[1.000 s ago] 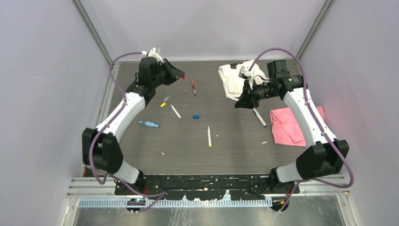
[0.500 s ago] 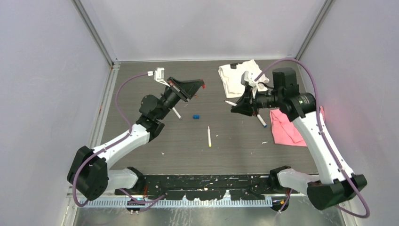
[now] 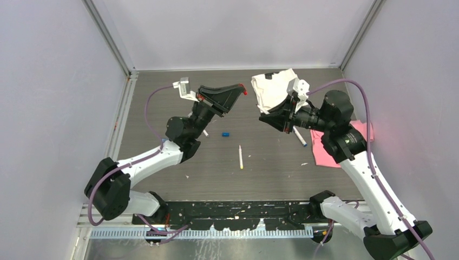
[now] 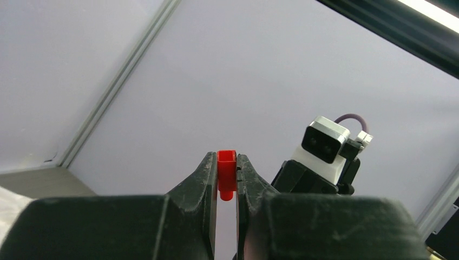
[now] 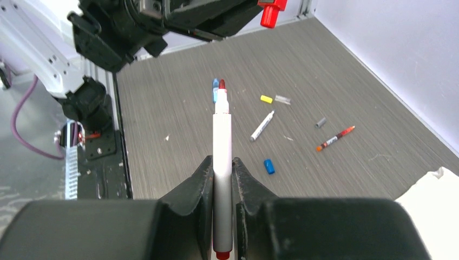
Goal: Insert the pens into the pen caps
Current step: Insert the pen cap onto the pen.
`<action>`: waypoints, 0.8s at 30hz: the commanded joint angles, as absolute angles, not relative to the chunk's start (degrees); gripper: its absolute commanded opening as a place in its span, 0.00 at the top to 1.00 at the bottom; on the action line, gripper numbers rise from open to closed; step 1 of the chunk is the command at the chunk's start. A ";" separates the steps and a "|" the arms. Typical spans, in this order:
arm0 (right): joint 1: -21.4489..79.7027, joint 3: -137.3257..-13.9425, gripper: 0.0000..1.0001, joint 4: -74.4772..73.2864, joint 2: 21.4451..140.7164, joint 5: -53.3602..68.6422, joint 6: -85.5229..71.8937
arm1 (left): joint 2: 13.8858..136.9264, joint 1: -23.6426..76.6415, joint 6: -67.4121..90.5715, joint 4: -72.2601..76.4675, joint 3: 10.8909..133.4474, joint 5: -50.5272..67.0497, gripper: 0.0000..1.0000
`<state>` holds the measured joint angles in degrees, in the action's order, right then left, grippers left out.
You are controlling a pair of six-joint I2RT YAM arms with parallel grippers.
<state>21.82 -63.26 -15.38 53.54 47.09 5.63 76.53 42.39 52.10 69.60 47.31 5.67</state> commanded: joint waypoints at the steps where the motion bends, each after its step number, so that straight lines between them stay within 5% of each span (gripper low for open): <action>1: 23.58 -61.75 0.99 -4.19 52.42 43.51 -2.21 | 77.57 44.22 51.70 77.73 50.00 3.41 0.99; 24: 25.51 -57.39 0.99 11.48 54.32 41.31 -14.43 | 79.56 46.30 53.24 81.65 52.27 1.97 0.99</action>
